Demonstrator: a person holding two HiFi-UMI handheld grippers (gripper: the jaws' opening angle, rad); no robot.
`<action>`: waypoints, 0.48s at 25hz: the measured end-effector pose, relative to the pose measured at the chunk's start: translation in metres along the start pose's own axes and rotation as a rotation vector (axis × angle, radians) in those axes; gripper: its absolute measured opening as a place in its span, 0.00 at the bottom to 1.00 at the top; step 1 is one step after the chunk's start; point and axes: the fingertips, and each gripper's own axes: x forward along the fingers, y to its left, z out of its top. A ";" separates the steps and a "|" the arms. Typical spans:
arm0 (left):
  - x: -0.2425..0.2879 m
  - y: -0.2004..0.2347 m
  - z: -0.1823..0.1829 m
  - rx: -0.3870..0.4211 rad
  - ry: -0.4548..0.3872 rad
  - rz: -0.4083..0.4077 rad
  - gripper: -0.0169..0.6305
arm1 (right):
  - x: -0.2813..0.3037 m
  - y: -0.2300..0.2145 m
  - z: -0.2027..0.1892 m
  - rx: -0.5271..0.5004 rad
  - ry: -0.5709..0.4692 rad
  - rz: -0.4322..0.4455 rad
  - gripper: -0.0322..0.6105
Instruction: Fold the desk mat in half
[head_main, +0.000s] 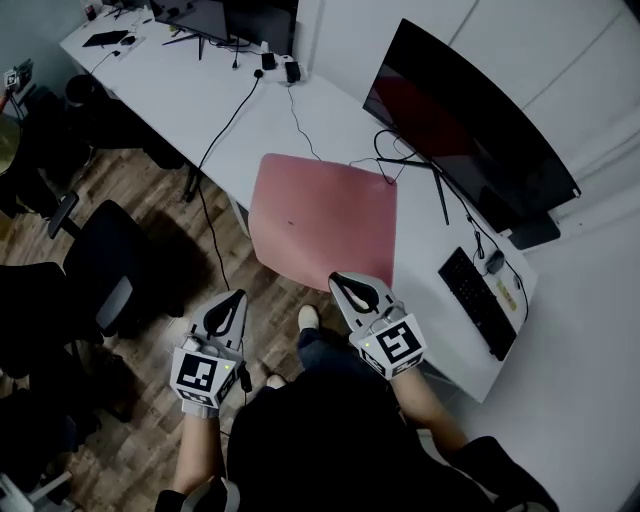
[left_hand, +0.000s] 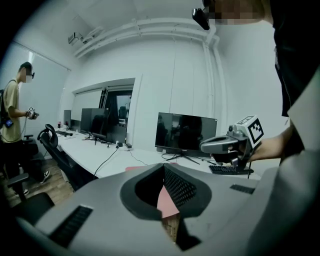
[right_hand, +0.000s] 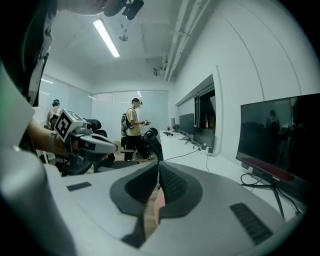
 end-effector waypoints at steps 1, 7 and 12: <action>0.008 0.005 0.001 0.004 0.004 0.012 0.04 | 0.008 -0.008 0.002 -0.003 -0.001 0.016 0.08; 0.052 0.033 0.007 -0.014 0.035 0.097 0.04 | 0.052 -0.054 0.012 -0.007 -0.006 0.116 0.08; 0.082 0.055 0.001 -0.038 0.069 0.167 0.04 | 0.080 -0.087 0.016 -0.009 -0.005 0.184 0.08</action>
